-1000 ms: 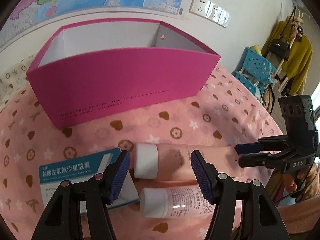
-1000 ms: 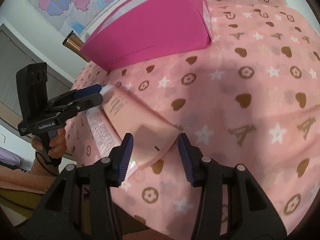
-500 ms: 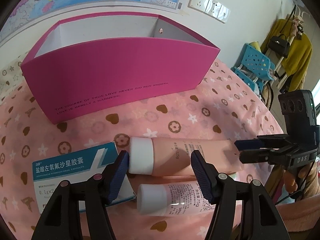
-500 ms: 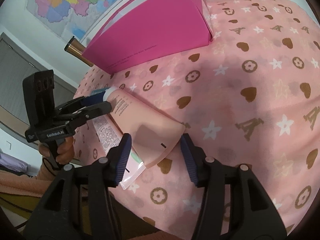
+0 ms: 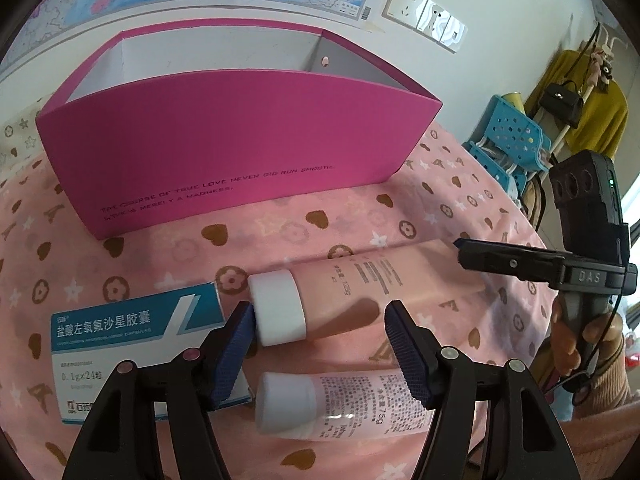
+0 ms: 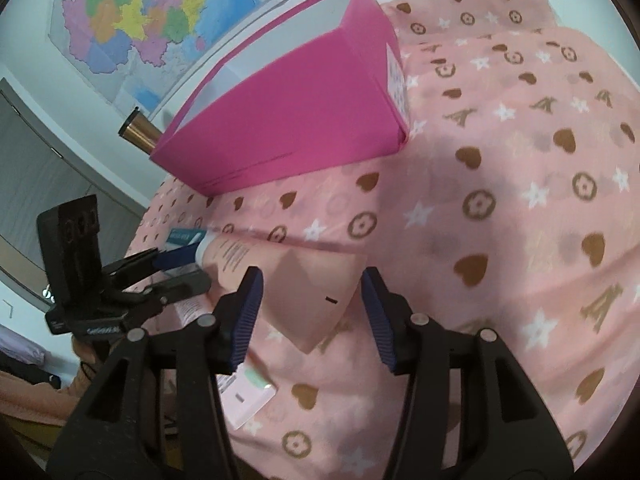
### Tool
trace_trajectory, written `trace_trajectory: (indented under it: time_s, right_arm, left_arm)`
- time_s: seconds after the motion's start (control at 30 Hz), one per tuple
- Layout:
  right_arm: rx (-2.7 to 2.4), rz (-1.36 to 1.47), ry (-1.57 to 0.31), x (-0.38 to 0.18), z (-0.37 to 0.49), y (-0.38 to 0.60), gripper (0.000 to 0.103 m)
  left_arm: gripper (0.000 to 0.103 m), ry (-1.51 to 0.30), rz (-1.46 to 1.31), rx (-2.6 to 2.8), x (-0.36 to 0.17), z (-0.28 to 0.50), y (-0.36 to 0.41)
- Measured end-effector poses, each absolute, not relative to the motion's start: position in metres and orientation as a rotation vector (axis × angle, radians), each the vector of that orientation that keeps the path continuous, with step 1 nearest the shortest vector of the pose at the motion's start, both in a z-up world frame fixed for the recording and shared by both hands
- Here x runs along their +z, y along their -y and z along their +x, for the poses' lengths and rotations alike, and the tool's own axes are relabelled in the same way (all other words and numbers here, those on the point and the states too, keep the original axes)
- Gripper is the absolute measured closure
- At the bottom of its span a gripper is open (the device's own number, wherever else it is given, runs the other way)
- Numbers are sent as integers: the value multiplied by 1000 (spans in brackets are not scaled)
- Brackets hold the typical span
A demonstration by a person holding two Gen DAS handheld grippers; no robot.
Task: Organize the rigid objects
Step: 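Move the right tool to the pink cosmetic tube and grasp it, then carry the pink tube into the pink box and open the right tool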
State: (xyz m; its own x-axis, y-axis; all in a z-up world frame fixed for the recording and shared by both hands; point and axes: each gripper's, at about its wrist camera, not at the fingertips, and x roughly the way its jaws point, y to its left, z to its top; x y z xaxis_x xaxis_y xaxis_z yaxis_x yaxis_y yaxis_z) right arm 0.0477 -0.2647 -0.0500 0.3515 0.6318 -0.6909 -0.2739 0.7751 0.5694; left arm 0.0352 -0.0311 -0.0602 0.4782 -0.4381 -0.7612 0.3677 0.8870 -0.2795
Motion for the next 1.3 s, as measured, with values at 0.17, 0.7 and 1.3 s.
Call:
trace_trajectory:
  time_s: [0.17,0.7,1.3]
  right_arm:
    - [588,389,-1062,-54,55,266,49]
    - [574,352,-1035,-48,57,264,49]
    - [593,278,-922,-2,66,261,49]
  left_arm:
    - [35,-950,-91,-492,-59,38,34]
    - [35,-912,-98,-458,-49,38,36]
    - [35,-824,-99,-447,-13,36,37]
